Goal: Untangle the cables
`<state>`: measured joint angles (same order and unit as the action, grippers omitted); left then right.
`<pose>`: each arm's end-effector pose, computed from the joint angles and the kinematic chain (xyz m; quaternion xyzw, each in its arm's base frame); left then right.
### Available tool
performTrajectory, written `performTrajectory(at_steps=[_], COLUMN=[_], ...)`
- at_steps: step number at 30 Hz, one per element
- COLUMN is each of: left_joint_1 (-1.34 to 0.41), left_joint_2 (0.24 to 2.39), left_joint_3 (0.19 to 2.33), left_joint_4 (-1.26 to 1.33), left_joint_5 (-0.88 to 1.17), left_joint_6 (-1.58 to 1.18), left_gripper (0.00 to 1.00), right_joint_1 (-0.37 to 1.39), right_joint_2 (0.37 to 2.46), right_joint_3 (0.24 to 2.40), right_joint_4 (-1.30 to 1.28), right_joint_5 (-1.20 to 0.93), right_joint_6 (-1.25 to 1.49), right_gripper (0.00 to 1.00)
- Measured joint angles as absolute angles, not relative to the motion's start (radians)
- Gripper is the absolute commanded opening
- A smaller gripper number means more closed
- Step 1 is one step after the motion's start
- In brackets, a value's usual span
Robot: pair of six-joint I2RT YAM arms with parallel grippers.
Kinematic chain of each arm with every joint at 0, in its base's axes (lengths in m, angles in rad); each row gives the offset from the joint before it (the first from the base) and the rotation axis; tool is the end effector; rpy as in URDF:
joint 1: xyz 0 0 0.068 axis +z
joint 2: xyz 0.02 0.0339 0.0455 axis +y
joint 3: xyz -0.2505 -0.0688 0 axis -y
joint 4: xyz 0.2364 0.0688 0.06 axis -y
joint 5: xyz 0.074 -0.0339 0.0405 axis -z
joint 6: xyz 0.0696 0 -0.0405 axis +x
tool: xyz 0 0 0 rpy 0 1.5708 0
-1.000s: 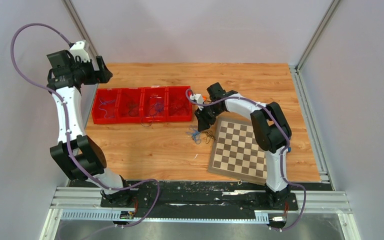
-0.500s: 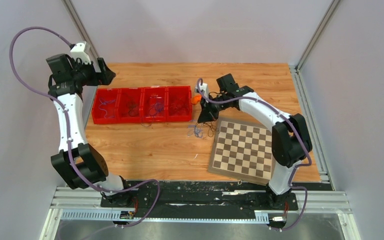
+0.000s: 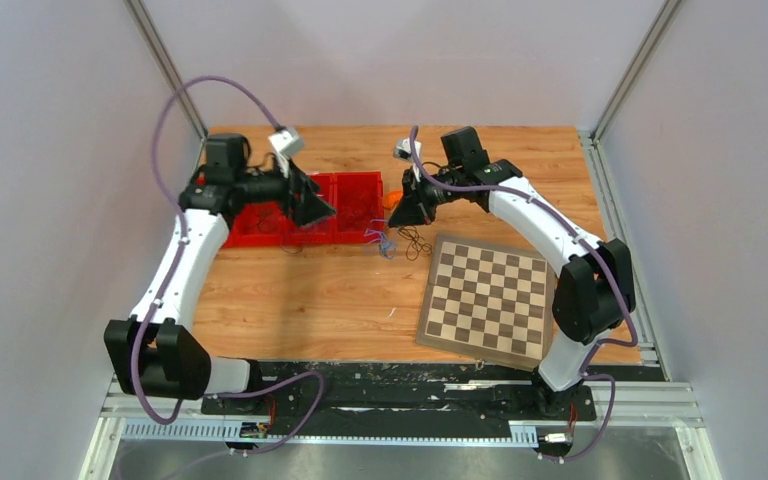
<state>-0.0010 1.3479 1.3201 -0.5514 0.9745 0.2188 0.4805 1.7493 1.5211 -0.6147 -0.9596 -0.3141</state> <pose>0.2972 -0.0579 0.3493 0.3066 0.7481 -0.3637 0.4626 0.3143 0.2281 0.2799 -0.4723 0.7008 0.4561 0.2788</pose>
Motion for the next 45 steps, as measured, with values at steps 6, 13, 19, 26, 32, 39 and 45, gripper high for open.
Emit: performTrajectory(at_steps=[6,13,19,26,32,39,45], left_joint_1=[-0.196,-0.260,-0.291,-0.302,-0.261,-0.160,-0.053], left_joint_2=[1.330,1.351,1.369,1.413,1.404,1.341,1.314], left_joint_3=[1.132,1.100,1.100,1.131,1.201,1.277,1.353], left_joint_4=[-0.450,-0.295,-0.257,-0.296,-0.397,-0.444,-0.387], left_joint_5=[1.016,1.011,1.012,1.011,1.045,1.099,1.100], left_joint_6=[0.107,-0.033,-0.048,-0.027,0.003,-0.050,-0.186], left_gripper=[0.80,0.67,0.50,0.00,0.00,0.00,0.00], right_joint_1=[0.483,0.497,0.503,0.499,0.454,0.404,0.407], right_joint_2=[1.723,1.696,1.691,1.679,1.648,1.648,1.648], right_joint_3=[1.533,1.533,1.533,1.518,1.401,1.282,1.242], right_joint_4=[-0.569,-0.541,-0.533,-0.527,-0.514,-0.519,-0.517], right_joint_5=[-0.968,-0.968,-0.960,-0.937,-0.834,-0.736,-0.702], right_joint_6=[-0.235,-0.188,-0.178,-0.177,-0.224,-0.292,-0.343], right_gripper=[0.00,0.00,0.00,0.00,0.00,0.00,0.00])
